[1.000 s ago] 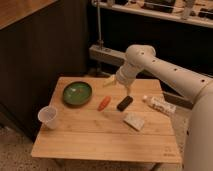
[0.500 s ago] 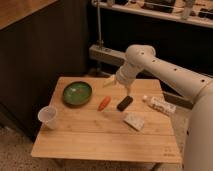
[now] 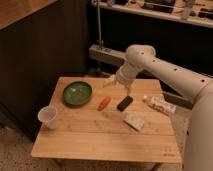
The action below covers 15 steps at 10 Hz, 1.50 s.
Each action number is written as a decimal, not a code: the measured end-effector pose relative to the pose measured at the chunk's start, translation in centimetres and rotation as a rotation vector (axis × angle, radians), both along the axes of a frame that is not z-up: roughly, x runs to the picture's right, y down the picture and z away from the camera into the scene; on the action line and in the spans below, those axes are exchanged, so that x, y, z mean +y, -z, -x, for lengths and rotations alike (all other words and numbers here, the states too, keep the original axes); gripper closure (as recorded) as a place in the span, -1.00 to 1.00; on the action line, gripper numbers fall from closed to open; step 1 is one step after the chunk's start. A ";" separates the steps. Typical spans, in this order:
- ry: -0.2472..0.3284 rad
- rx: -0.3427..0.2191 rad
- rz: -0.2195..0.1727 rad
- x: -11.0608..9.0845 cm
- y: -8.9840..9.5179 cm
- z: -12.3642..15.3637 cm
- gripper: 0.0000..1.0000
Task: Place the white sponge in the ceramic cup
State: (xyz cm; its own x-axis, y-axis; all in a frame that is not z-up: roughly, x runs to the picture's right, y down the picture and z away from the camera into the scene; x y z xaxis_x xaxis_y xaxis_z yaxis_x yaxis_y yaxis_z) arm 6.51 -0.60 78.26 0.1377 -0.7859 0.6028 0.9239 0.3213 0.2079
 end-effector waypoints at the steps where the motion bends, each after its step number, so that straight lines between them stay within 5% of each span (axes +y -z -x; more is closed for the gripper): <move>1: 0.000 0.000 0.000 0.0 0.0 0.0 -0.60; 6: 0.000 -0.007 0.024 4.4 -1.8 -4.9 -0.60; 12: -0.002 -0.009 0.030 7.9 -6.9 -4.7 -0.60; 15: -0.011 -0.002 0.034 9.1 -7.9 -5.1 -0.60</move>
State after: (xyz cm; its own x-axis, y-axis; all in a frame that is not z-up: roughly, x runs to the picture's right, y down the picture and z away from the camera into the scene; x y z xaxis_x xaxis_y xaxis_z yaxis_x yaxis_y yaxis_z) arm 11.63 8.51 86.20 0.1448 -0.7636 0.6292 0.9199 0.3381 0.1986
